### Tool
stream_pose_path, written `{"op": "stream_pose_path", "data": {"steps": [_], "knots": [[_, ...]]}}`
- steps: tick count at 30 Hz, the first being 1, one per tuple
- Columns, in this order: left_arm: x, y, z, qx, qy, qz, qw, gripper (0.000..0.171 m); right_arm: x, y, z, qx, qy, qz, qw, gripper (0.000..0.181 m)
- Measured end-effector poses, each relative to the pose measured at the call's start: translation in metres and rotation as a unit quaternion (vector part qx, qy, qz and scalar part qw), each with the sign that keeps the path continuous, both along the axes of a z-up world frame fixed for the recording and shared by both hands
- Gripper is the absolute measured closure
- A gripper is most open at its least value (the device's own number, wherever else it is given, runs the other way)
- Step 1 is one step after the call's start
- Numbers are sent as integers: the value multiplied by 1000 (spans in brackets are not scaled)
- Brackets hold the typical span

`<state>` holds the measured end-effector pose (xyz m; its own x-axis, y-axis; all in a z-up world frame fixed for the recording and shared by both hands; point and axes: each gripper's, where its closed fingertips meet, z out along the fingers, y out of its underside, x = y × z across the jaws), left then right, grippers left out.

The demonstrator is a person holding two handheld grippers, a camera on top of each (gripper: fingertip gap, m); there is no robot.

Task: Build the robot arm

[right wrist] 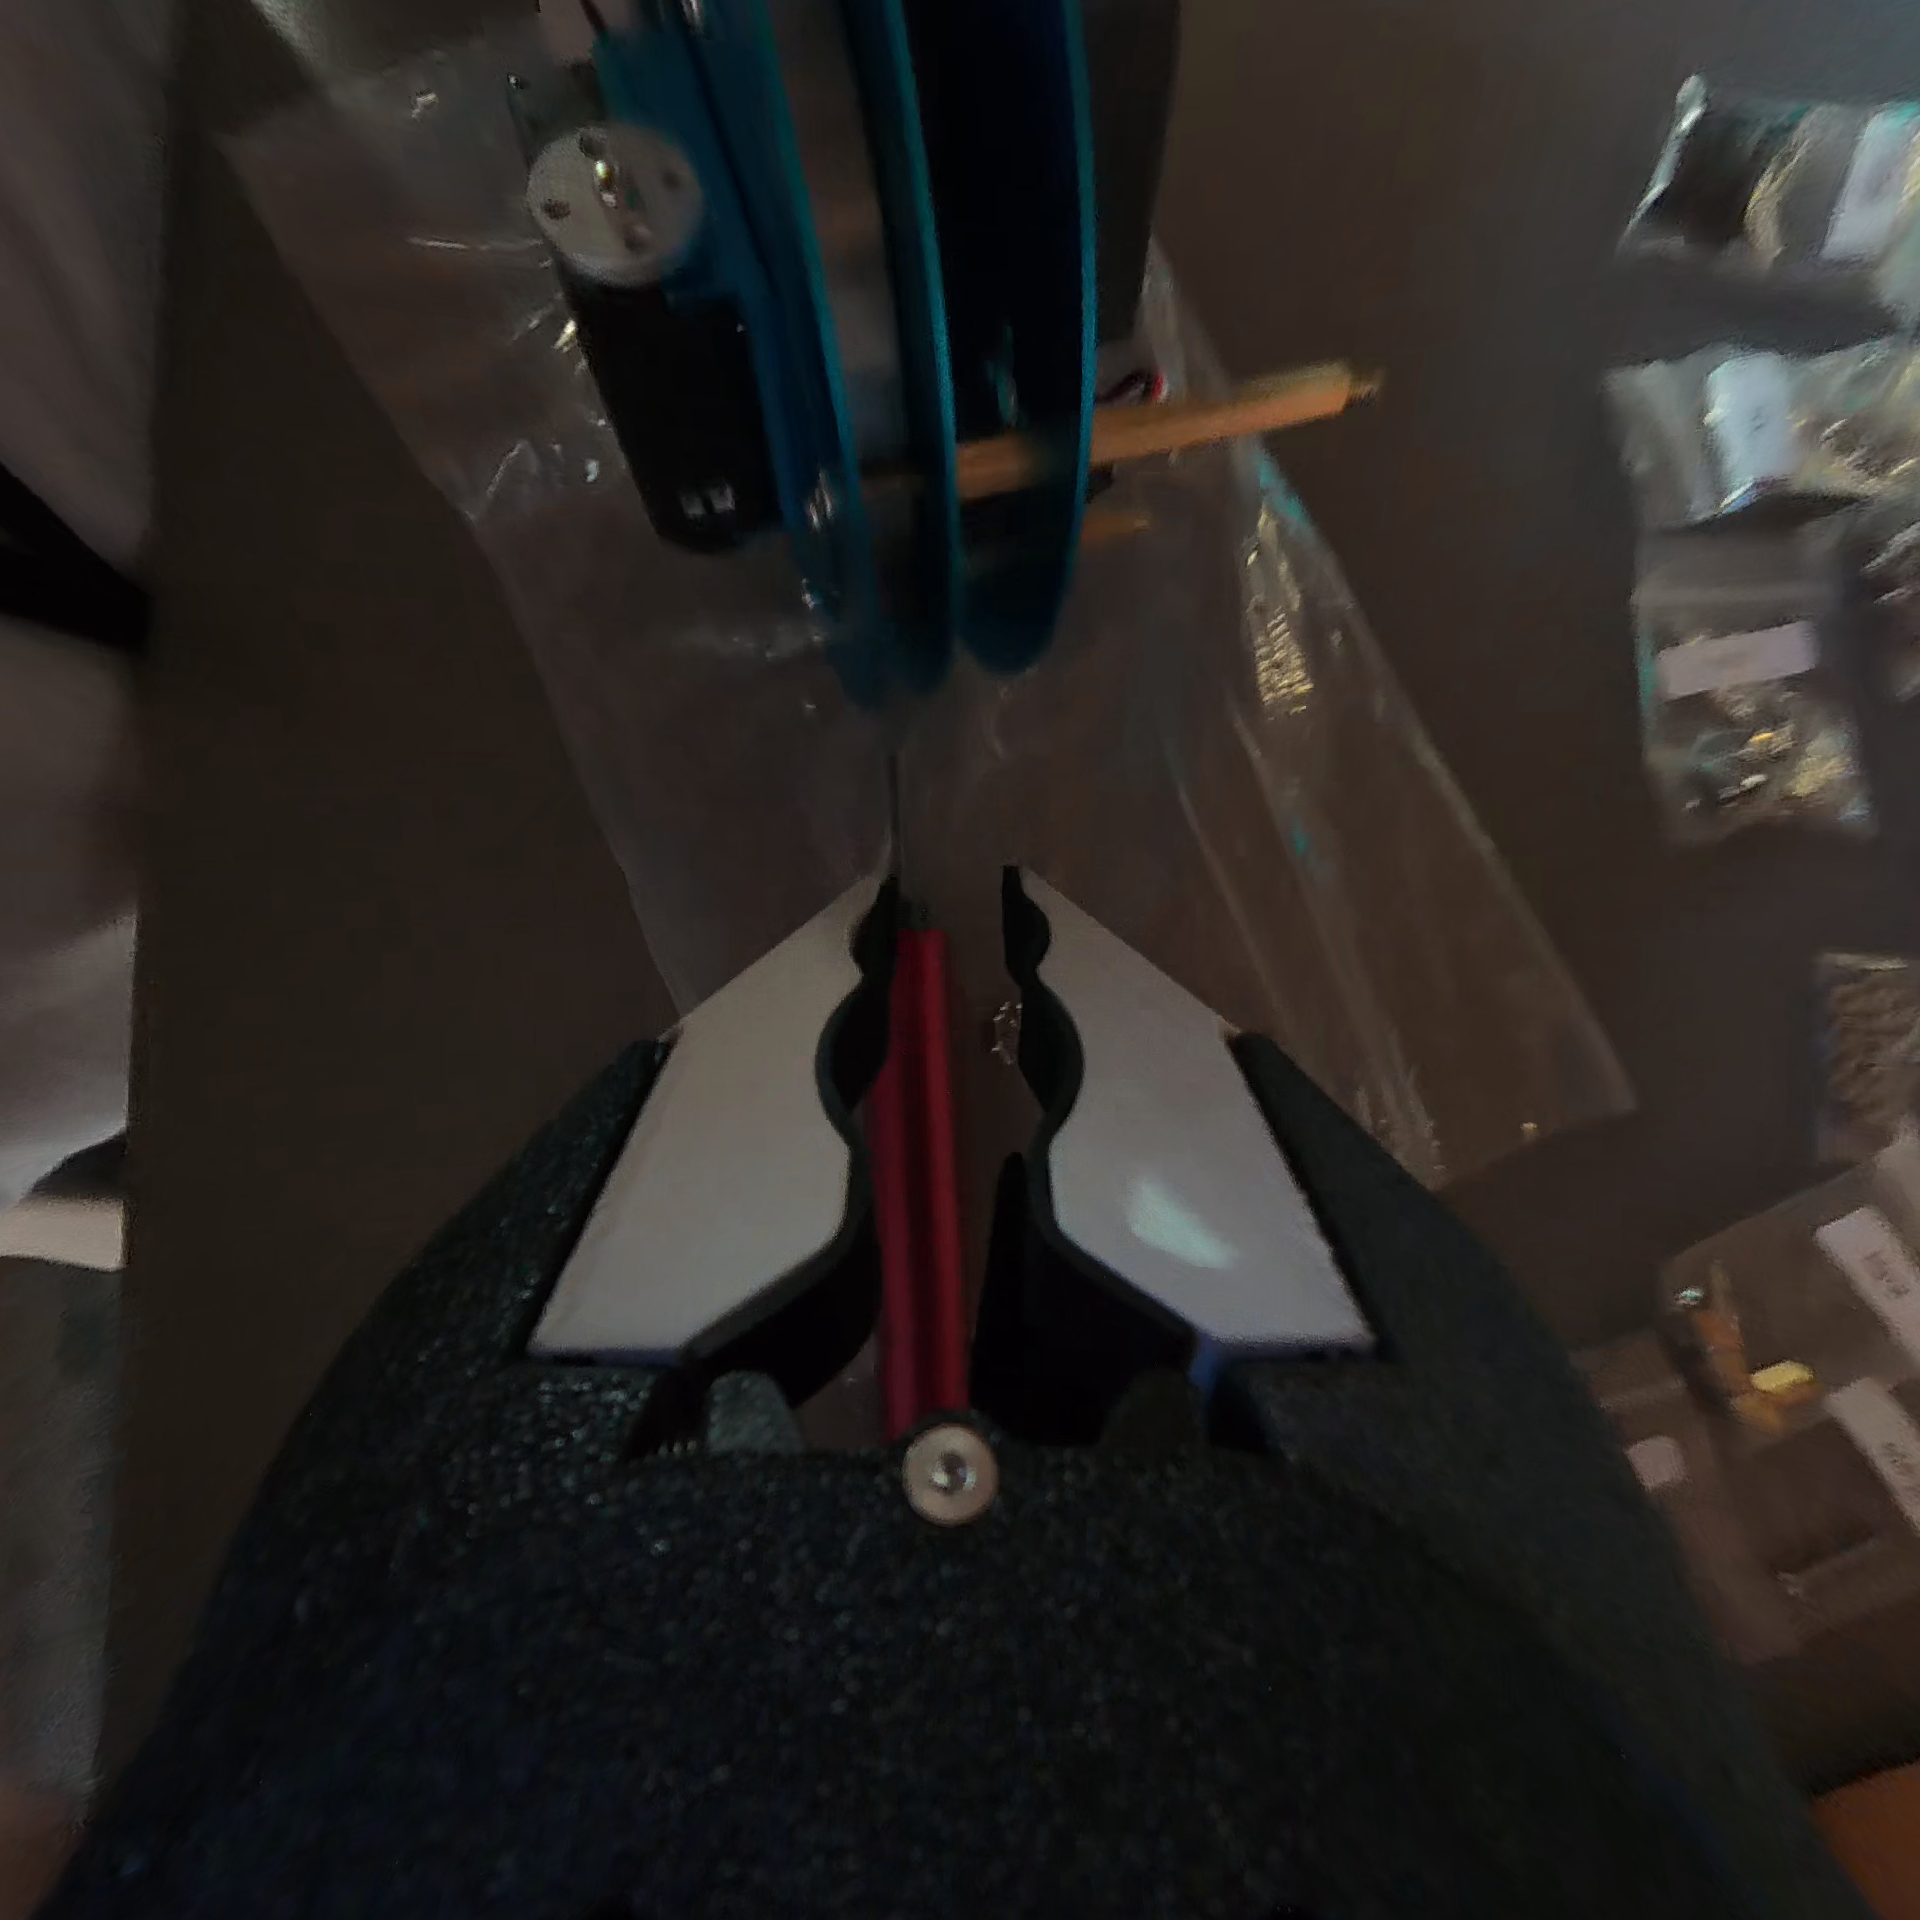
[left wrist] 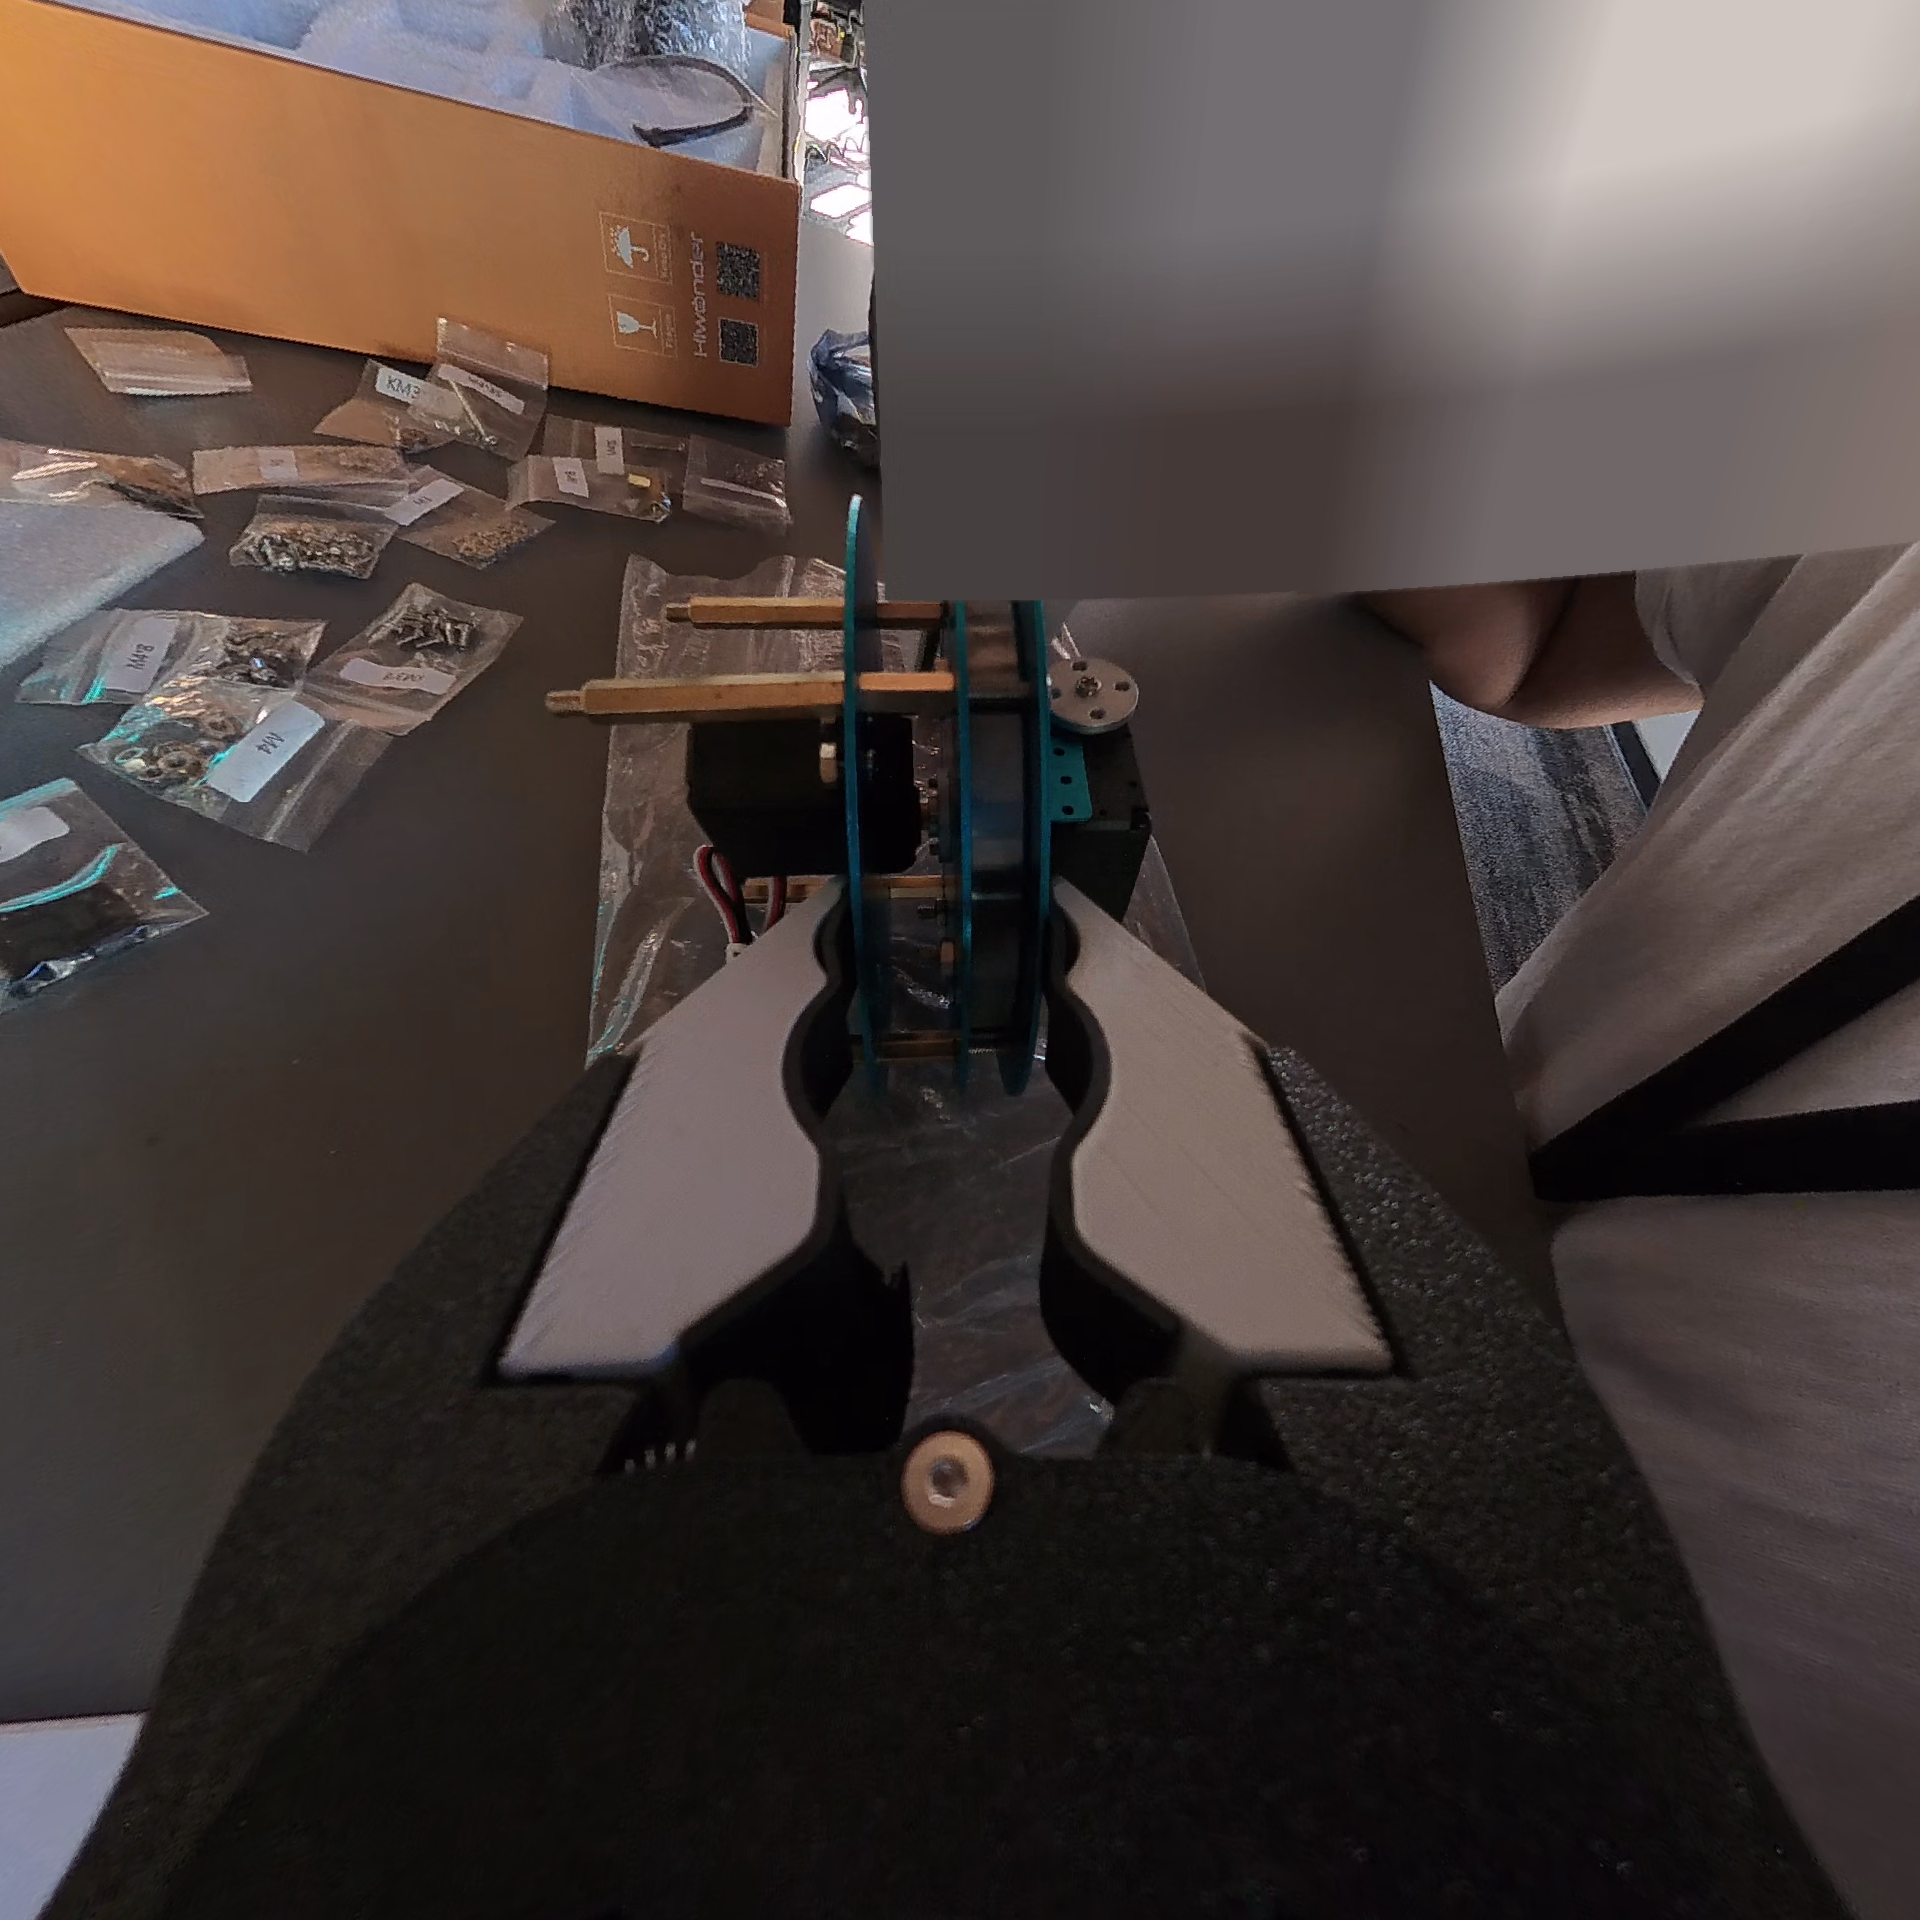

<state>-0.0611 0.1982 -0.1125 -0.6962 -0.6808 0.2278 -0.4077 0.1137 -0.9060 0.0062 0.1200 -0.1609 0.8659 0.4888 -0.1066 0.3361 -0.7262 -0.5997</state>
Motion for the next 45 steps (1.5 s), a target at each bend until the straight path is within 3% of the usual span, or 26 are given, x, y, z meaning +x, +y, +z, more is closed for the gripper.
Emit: {"op": "stream_pose_path", "data": {"steps": [5, 8, 15, 21, 33, 45], "knots": [[1, 1, 0, -10, 5, 2, 1000, 139, -13, 1, 7, 5, 12, 11, 1000, 164], [1, 2, 0, -12, 8, 2, 1000, 139, -35, -1, 13, 18, 51, -13, 998, 164], [3, 2, 1, -16, 8, 2, 1000, 140, -49, 19, 1, 83, 19, -111, 990, 167], [2, 2, 0, -13, 8, 1, 1000, 140, -52, 24, -22, 51, 4, -106, 993, 168], [1, 2, 0, -9, 6, 0, 1000, 140, -54, 22, -22, 57, -5, -92, 994, 181], [1, 1, 1, -7, 1, 0, 1000, 140, -55, 18, -20, 60, -9, -92, 994, 181]]}}
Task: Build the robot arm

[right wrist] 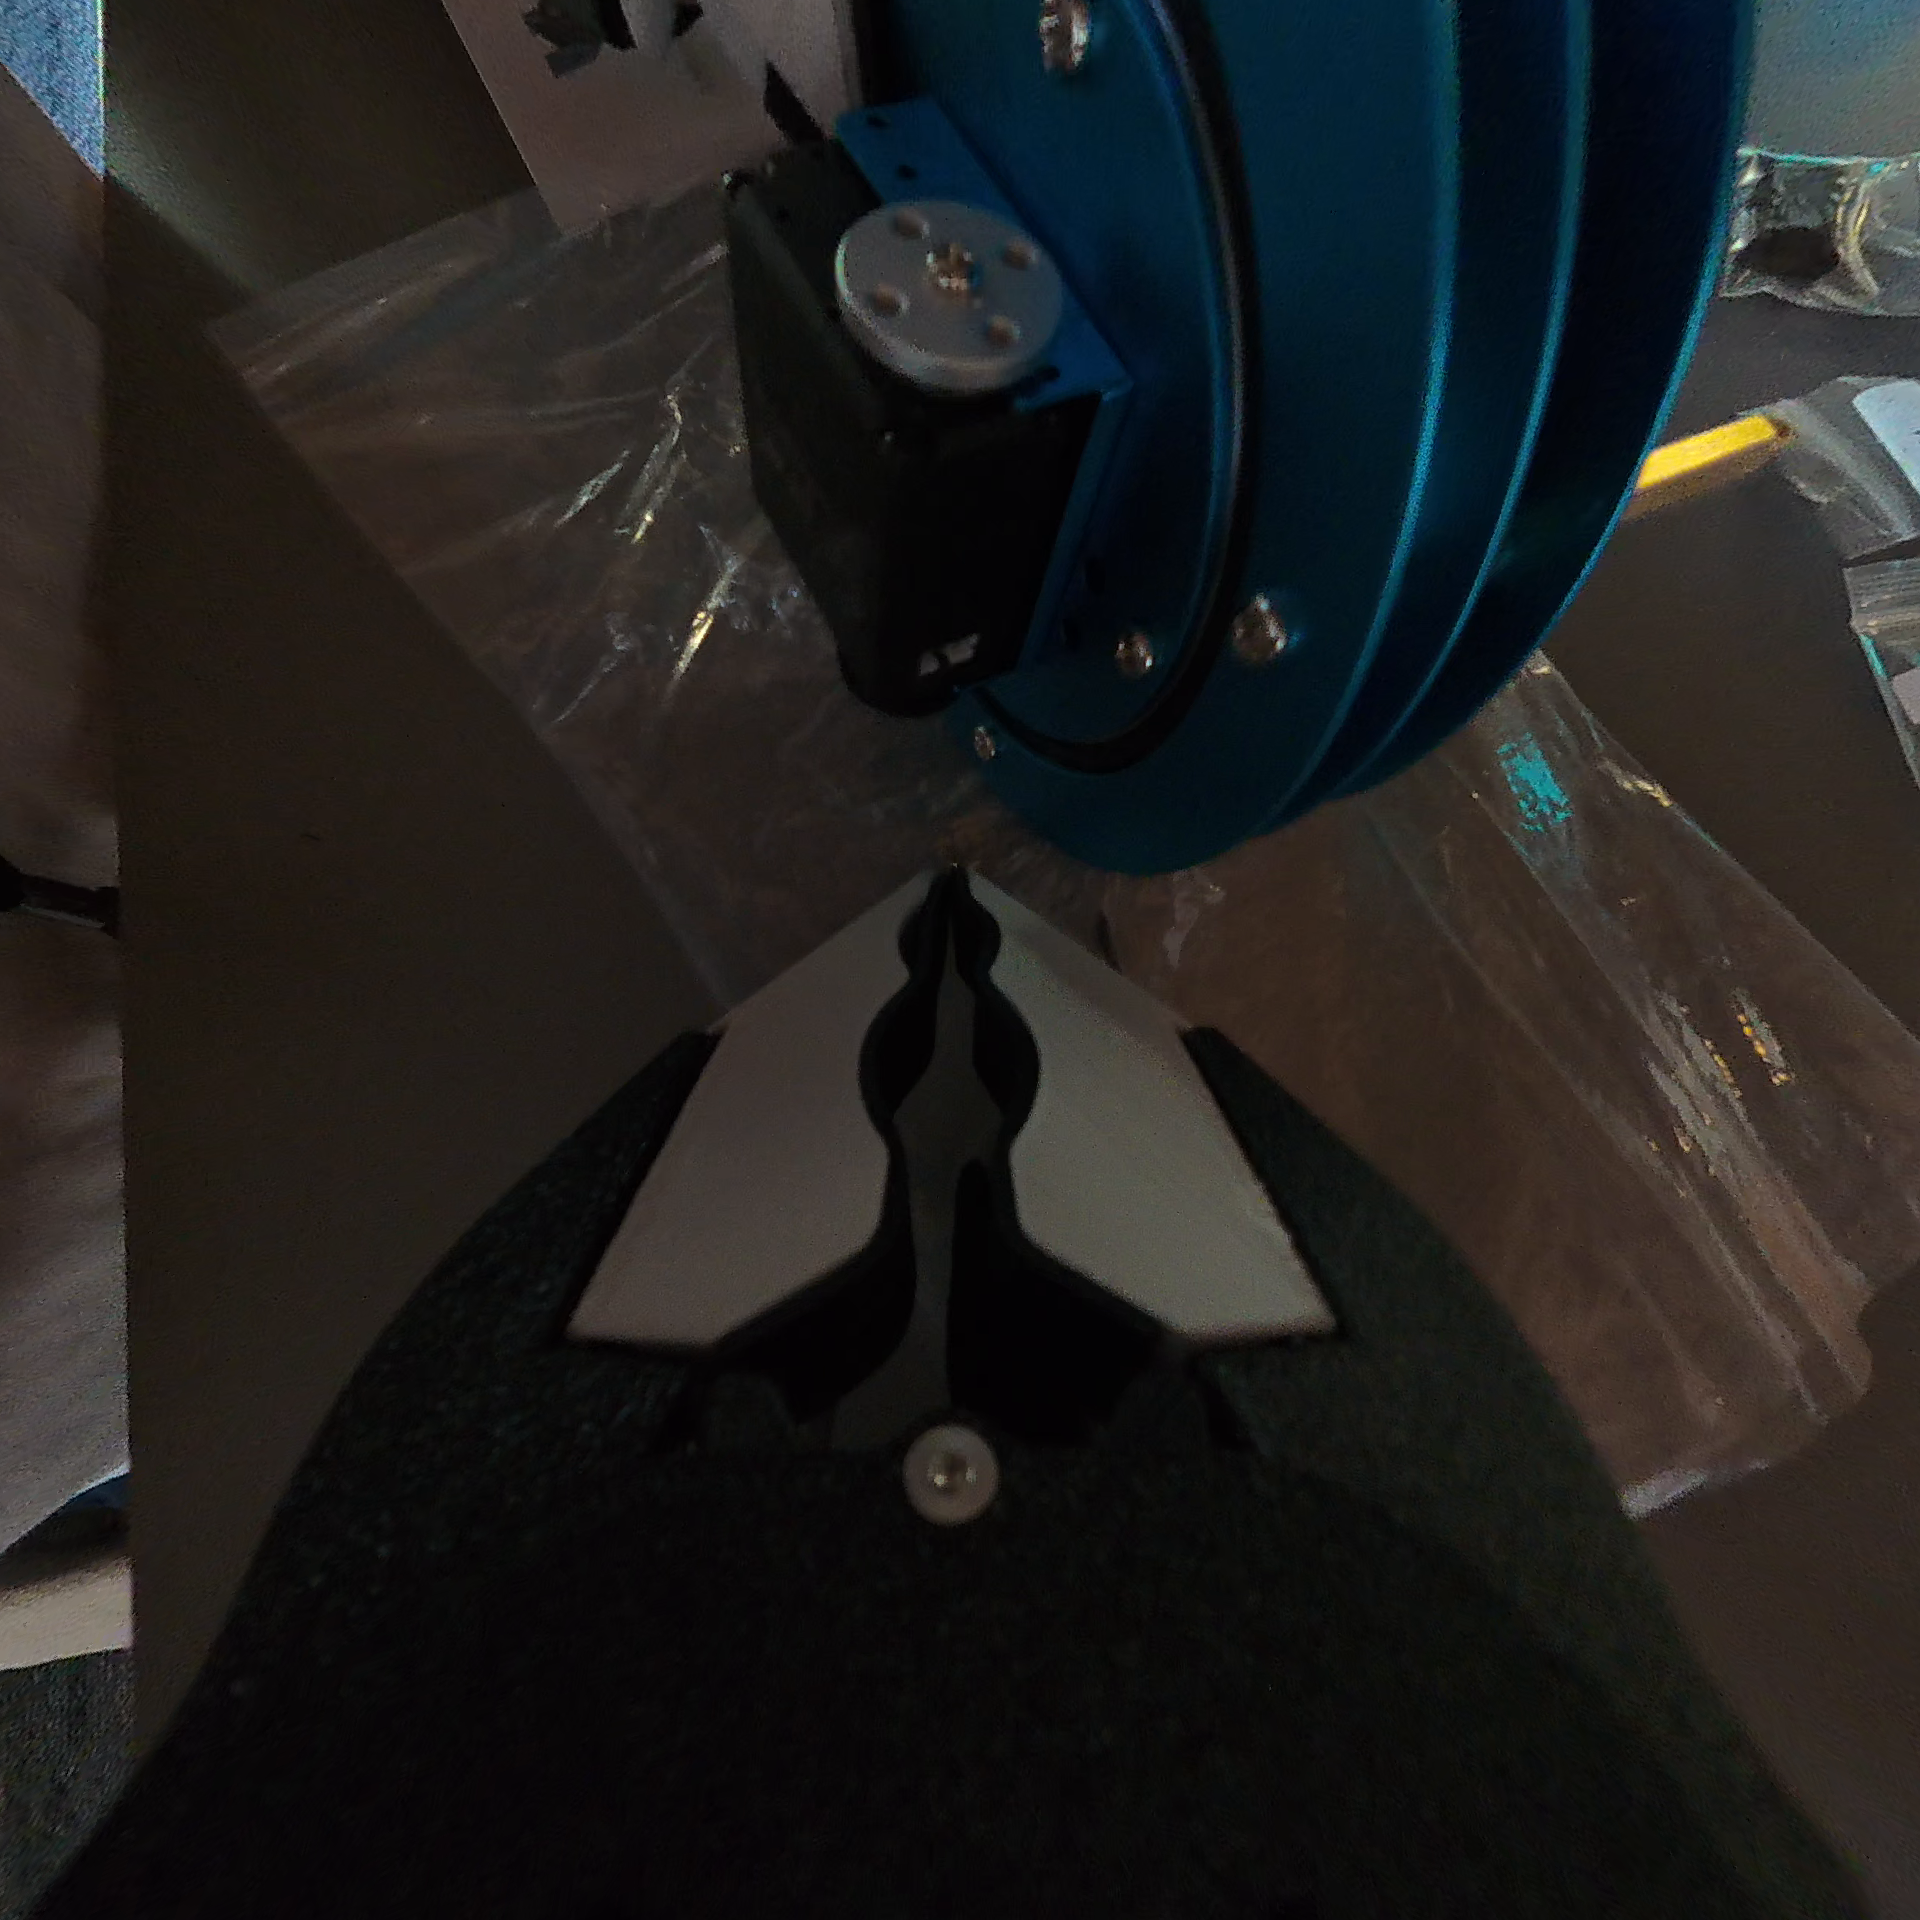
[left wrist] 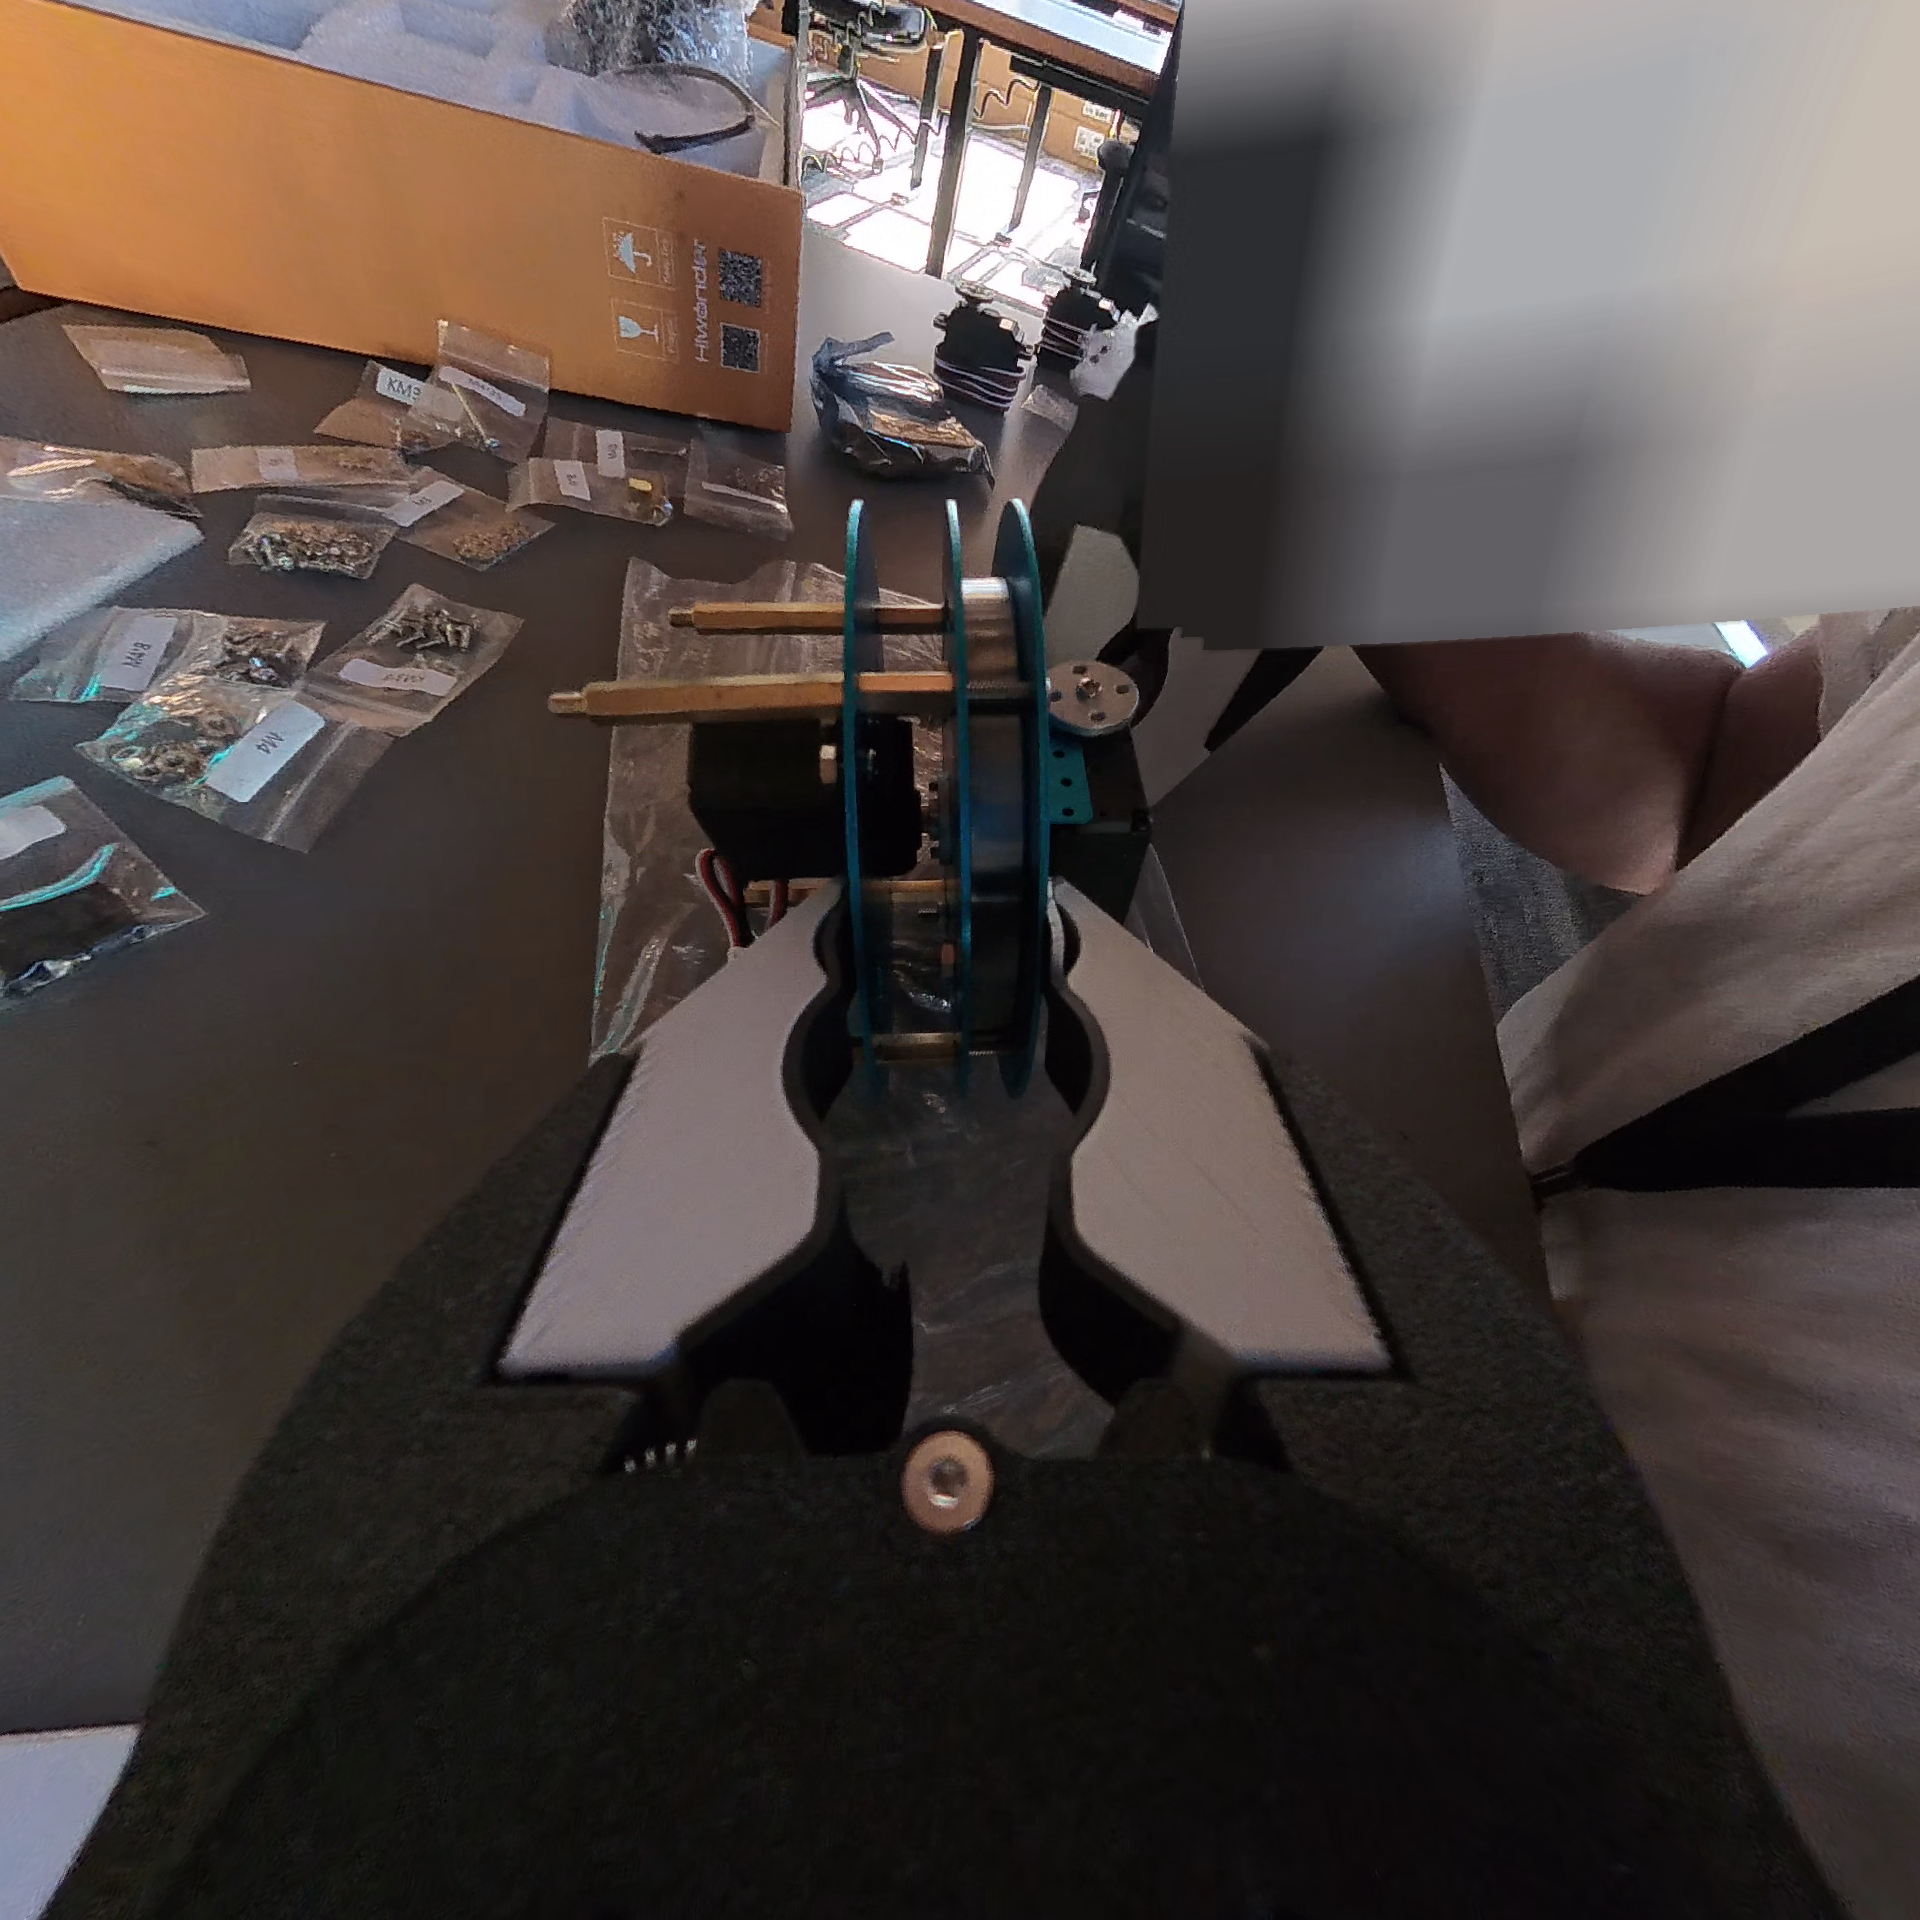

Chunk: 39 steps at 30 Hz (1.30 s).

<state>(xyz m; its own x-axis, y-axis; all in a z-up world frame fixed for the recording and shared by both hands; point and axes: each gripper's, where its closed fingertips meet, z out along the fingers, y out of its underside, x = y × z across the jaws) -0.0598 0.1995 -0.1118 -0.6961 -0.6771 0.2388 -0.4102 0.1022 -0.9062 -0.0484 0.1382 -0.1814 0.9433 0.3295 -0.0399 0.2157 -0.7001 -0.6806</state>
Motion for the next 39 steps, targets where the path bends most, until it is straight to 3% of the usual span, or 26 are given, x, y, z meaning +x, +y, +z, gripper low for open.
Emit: {"op": "stream_pose_path", "data": {"steps": [6, 10, 13, 19, 29, 35, 39], "knots": [[-1, -1, 0, 7, -4, 0, 1000, 139, -1, -2, 18, 40, 38, -25, 998, 181], [-2, -2, 0, 15, -10, -2, 1000, 139, 10, -2, 11, 28, -27, -54, 998, 170], [-1, -2, 0, 12, -7, -1, 1000, 140, 1, 2, 7, 23, 2, -49, 999, 171], [-1, -2, 0, 14, -9, -2, 1000, 140, 5, 4, -1, 10, -33, -61, 998, 181], [-1, -1, 0, 12, -6, -2, 1000, 139, 6, 2, -2, 9, -17, -68, 997, 181], [-1, -2, 0, 14, -8, -3, 1000, 140, 1, -3, 17, 43, 39, -83, 995, 181], [-1, -2, 0, 14, -8, -2, 1000, 139, -2, -2, 43, 90, 134, -117, 980, 181]]}}
